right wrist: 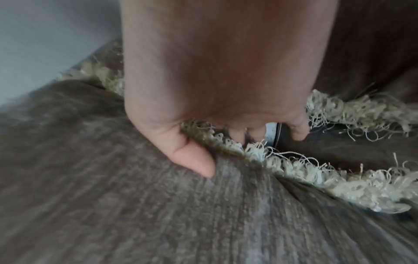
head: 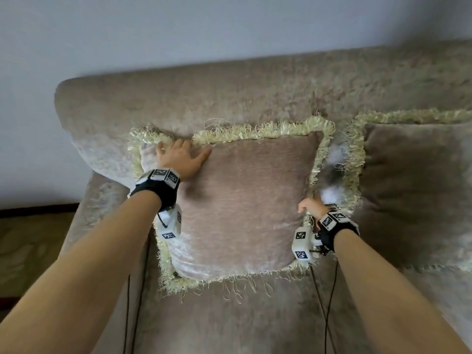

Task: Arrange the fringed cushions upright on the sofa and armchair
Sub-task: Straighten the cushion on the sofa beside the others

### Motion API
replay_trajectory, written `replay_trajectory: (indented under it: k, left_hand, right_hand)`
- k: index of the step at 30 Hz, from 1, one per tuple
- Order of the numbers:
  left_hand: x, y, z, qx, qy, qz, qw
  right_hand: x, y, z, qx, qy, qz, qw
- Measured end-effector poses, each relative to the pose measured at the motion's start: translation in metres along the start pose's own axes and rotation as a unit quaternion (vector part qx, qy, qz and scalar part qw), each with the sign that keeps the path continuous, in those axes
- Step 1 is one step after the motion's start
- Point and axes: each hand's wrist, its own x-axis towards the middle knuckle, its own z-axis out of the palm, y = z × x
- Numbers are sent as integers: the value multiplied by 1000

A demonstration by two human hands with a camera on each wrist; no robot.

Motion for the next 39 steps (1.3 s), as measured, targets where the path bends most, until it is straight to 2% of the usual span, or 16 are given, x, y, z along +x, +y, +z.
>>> replay_trajectory:
  k: [3,5,8,11,15,19,23,27,32,36,39]
  left_hand:
    - [-3,-4,1,-50,-18,-7,999]
    - [-10,-6,6,-126,-2,-48,991]
    - [-24,-16,-6,-261,-3,-88,961]
    - [-28,-38,-40,-344,-14,-98,934]
    - [-36,-71,-60,-435,4,-154,887]
    - [-53,-78,-58,-505,-49,-194,839]
    - [-63,-75,-44,-530,-83,-211,817]
    - [-55,-88,-27,-521,-89,-213,822]
    - [-55,-108,2,-467,-93,-244,845]
    - [-41,-128,33,-443,-78,-264,853]
    - [-40,-116,22,-401,-70,-266,874]
  right_hand:
    - [-8,-7,13,-45,-37,-9,998]
    - [-13,-8,18,-40,-4,-8,999]
    - [-31,-22,20,-3,57,-10,998]
    - [-47,-55,16,-17,87,-56,995]
    - [-82,-126,-2,-72,103,-135,983]
    - [-115,-187,-24,-159,109,-175,966]
    - [-125,-216,-26,-216,91,-178,956]
    - [-104,-201,-9,-248,45,-144,957]
    - [-72,-173,28,-232,62,-138,961]
    - [-59,-173,32,-230,70,-133,961]
    - [-56,-171,30,-234,61,-111,964]
